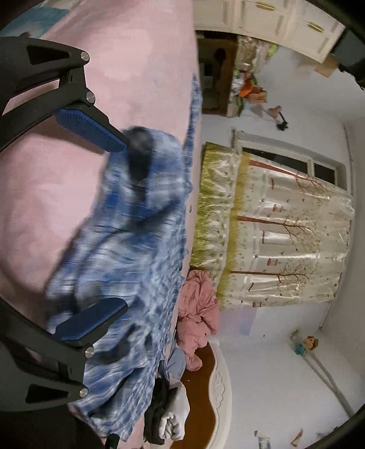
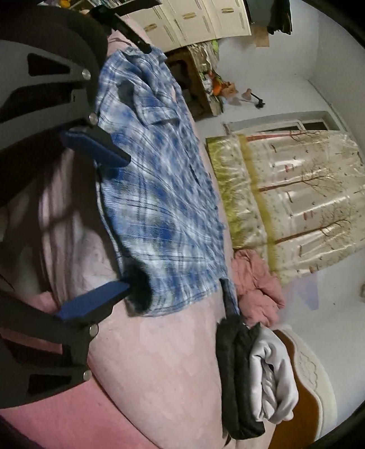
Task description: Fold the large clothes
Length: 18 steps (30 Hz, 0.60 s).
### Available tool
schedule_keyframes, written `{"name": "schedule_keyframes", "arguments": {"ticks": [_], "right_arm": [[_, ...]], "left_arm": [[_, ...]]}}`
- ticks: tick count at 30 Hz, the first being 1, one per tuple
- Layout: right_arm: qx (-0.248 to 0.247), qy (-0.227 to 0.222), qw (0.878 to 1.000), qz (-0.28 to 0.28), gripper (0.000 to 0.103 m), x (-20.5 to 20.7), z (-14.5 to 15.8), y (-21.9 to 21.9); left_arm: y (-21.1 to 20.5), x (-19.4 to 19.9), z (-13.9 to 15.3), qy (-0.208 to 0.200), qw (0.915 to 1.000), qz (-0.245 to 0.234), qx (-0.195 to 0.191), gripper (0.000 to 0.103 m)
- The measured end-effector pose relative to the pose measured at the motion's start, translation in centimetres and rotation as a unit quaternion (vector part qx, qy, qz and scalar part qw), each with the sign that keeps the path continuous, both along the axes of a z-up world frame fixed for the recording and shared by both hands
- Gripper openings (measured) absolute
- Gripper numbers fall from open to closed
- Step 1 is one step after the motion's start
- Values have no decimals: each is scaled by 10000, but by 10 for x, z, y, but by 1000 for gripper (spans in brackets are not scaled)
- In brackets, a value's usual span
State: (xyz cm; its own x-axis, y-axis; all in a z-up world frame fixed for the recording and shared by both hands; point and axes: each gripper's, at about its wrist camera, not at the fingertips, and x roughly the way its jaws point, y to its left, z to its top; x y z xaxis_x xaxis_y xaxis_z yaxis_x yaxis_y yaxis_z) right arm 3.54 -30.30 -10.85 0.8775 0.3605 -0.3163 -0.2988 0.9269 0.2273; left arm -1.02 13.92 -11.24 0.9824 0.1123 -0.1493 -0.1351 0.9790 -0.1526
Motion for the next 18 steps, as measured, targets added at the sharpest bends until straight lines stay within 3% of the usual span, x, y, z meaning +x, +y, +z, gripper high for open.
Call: {"name": "schedule_keyframes", "arguments": {"ticks": [4,5,9,12,17,18], "right_arm": [[442,283,9971,554,58,-2,-1,-4],[422,315,9968,597,57,-1,-2,-4],[394,368,9959,720,45,4,1,1],[279,283,9961,790,43,5,9,10],[198,433,9963,711,42,20,16,16],[236,420,9966,661,34,21,18,15]], "left_arm": [[1,-17,-13,75,9994,-259,-230,102],[0,-18,-14,127,9989,-392,-243,99],[0,-19,-9,241,9950,-797,-556,71],[5,-15,-6,355,9860,-1165,-1141,69],[2,9,11,686,9800,-1318,-1327,65],[3,15,16,778,9783,-1377,-1338,35]]}}
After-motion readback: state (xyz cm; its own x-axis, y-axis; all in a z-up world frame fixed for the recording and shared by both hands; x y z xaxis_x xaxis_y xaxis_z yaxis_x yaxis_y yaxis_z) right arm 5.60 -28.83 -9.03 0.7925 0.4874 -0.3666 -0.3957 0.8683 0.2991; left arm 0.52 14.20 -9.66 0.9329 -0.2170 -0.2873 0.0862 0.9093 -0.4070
